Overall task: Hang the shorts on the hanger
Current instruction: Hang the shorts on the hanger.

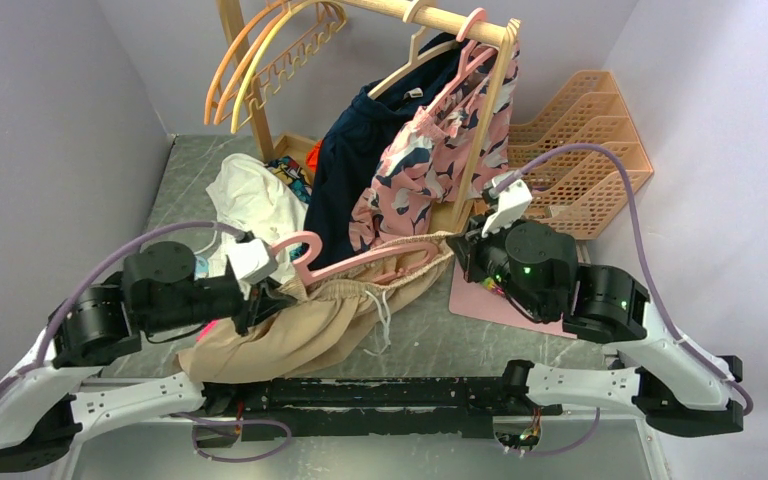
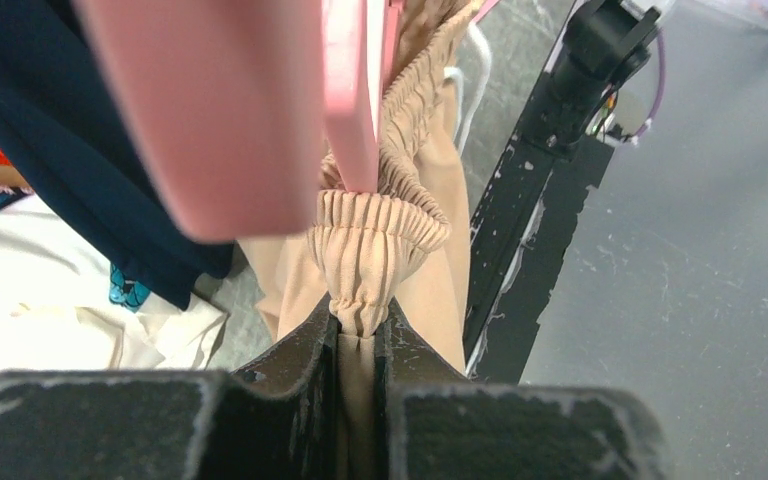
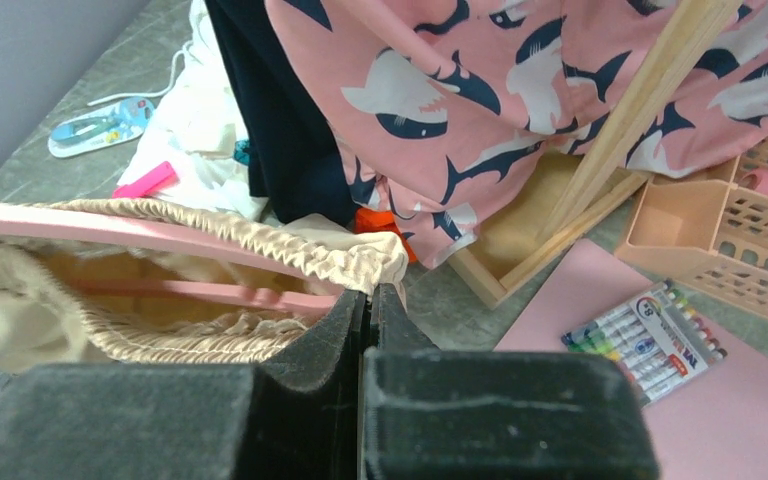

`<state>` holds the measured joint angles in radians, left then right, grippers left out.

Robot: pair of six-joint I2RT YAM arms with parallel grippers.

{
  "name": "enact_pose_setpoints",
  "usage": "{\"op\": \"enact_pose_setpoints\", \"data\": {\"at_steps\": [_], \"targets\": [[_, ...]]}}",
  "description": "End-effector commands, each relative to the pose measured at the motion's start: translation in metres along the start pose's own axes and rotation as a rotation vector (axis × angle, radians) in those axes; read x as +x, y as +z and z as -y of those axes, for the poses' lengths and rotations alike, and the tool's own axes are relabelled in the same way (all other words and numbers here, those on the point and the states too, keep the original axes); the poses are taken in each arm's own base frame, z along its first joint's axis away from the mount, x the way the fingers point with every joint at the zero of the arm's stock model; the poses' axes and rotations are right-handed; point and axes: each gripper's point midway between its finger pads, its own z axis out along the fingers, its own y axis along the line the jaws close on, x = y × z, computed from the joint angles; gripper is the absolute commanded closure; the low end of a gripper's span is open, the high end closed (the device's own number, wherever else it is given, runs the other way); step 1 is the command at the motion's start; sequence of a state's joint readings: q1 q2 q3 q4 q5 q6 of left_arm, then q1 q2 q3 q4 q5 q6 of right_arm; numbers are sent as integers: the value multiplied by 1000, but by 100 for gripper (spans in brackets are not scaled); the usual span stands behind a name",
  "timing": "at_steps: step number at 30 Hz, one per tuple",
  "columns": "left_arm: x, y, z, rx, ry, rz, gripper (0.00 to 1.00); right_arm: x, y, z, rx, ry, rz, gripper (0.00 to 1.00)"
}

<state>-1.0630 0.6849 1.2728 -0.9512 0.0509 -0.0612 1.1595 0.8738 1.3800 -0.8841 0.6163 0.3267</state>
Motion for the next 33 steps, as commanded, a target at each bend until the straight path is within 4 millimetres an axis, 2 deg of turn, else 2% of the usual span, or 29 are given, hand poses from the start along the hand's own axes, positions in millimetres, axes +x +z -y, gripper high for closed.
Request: {"op": "enact_pose_setpoints", "data": {"at_steps": [1,6,9,14,19,21,23,26,28,30,32,33], "targets": [[27,14,-11,-64,-18,-125,93,-19,-15,7,1,-40,7,100],[23,29,-8,-34,-5,-120,93,-23,-17,-5,-61,-71,-28,100],[10,38,-1,9,9,-75,93,-33,-19,-31,-195,-59,-7,100],[-28,48,16,105,47,40,93,-79,-36,-90,-490,-9,105,100],[-77,35,35,206,87,220,93,-146,-63,-137,-725,18,246,100],[-87,30,42,239,95,274,93,-157,-65,-149,-779,24,271,100],[-87,30,45,256,91,296,93,-153,-56,-158,-790,30,270,100],[-77,34,44,258,75,294,93,-123,-22,-156,-697,35,201,100],[-69,35,44,257,61,288,93,-101,4,-141,-562,45,151,100],[-65,31,45,264,53,307,93,-85,21,-125,-446,29,105,100],[-64,25,47,276,49,332,93,-87,26,-109,-354,24,104,100],[-63,23,49,287,50,340,93,-98,20,-104,-338,33,135,100]]}}
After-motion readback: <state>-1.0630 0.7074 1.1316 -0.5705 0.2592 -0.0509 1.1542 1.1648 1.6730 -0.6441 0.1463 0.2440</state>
